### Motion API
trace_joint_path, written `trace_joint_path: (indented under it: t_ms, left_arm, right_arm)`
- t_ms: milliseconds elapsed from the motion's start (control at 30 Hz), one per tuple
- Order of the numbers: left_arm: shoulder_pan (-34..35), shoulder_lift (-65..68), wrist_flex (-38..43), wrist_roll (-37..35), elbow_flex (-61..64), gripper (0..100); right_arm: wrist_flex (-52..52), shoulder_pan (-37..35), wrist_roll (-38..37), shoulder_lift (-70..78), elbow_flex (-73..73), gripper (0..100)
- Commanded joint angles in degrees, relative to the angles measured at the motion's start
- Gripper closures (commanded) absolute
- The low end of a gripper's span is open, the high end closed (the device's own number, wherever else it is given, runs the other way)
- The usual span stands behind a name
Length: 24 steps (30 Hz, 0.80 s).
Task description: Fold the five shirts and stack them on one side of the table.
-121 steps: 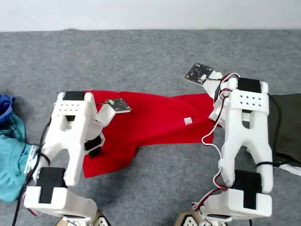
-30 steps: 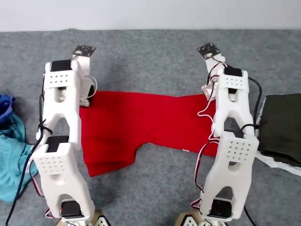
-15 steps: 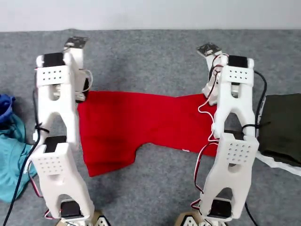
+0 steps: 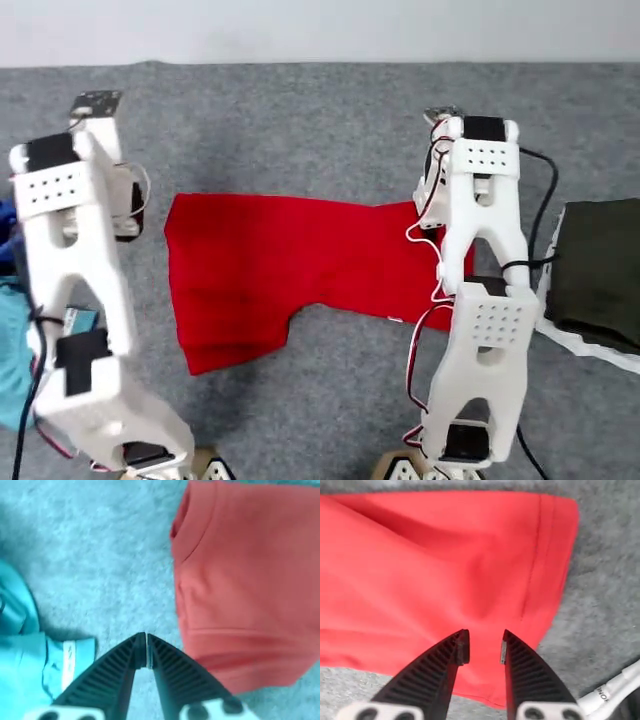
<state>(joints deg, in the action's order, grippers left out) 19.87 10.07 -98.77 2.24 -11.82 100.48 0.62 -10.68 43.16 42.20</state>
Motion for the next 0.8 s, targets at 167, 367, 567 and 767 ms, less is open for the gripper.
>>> trace_joint_path:
  t_ms: [167, 367, 567, 767]
  left_arm:
    - [4.1, -6.9, -1.8, -0.4, 5.9, 99]
    - [7.8, -6.9, -1.8, 1.9, 8.3, 99]
    - [9.3, -6.9, -1.8, 2.0, 10.2, 99]
    - [9.1, -6.9, -1.7, 1.9, 10.4, 99]
  right_arm:
    - [2.6, 3.5, 0.8, -5.6, 1.1, 88.2]
    - [2.6, 6.5, 0.8, -5.7, -4.0, 88.1]
    - [2.2, 8.5, 0.9, -4.8, -4.7, 88.0]
    - [0.0, 7.7, 0.9, 1.4, -4.6, 88.3]
